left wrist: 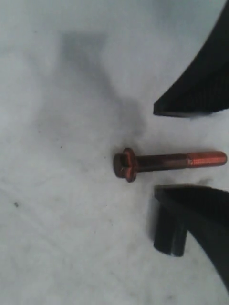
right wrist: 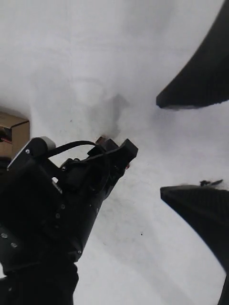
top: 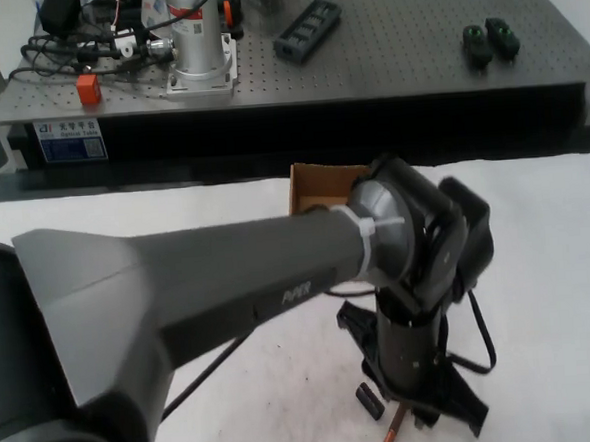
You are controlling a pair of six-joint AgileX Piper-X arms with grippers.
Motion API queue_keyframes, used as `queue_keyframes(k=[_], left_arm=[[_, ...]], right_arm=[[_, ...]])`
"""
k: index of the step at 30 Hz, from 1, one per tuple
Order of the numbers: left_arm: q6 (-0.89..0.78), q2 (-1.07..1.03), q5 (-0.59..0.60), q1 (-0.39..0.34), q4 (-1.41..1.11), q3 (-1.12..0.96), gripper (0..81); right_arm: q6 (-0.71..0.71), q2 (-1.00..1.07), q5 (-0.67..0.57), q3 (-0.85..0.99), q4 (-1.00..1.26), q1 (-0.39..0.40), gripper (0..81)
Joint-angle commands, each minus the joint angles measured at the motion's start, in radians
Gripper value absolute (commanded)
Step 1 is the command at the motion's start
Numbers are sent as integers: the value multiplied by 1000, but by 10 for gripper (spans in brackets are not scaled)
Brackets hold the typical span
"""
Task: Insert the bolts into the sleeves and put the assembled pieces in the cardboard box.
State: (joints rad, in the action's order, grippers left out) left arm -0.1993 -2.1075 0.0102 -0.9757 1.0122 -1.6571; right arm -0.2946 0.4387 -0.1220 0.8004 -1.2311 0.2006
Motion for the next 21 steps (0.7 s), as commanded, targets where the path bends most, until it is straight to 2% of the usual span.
queue_keyframes(k=[1,12,21], left_arm=[[2,10,2,-8,-34,35,328],[0,10,2,-8,-151,77,328],[-2,-41,32,-8,-120,77,326]], right_arm=[[3,-6,0,6,3,-5,371],[0,-6,0,6,-60,-5,371],[0,-17,0,6,-65,-5,371]])
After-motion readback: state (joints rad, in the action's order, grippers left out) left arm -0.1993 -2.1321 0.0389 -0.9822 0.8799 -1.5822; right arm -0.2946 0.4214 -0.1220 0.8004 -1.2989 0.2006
